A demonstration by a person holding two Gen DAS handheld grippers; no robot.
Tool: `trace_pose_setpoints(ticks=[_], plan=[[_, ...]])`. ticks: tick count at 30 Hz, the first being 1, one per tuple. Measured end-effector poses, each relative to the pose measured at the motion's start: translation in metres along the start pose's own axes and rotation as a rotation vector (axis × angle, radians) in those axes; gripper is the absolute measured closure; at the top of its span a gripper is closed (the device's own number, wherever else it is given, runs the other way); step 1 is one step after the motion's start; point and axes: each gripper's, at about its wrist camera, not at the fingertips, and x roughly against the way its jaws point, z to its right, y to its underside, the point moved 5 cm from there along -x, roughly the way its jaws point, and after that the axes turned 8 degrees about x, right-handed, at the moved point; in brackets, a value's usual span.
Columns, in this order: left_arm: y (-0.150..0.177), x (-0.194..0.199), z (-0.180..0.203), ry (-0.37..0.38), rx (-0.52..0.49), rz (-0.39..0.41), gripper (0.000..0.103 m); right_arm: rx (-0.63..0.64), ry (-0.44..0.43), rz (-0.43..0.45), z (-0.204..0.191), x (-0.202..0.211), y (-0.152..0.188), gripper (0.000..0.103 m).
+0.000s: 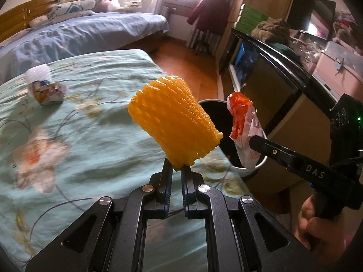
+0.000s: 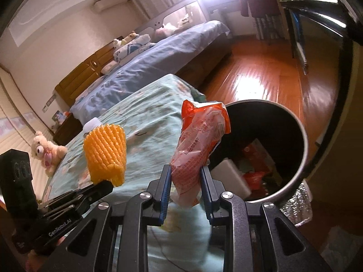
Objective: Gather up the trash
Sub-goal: 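Carry the orange mesh sleeve and orange plastic bag over the black bin, then open both tools to drop the mesh sleeve and plastic bag into the bin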
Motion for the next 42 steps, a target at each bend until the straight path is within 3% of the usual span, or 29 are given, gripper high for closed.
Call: trace_pose_setpoints(ticks=[28, 35, 42], plan=[[-0.002, -0.037, 0.063, 0.025, -0.112, -0.063, 0.096, -0.036, 0.070, 0.004, 0.049, 0.012, 0.000, 0.077], [-0.004, -0.042, 0.068, 0.023, -0.125, -0.071, 0.096, -0.033, 0.075, -0.006, 0.053, 0.008, 0.000, 0.087], [-0.007, -0.048, 0.074, 0.018, -0.129, -0.080, 0.096, -0.043, 0.083, -0.003, 0.061, 0.010, 0.000, 0.088]])
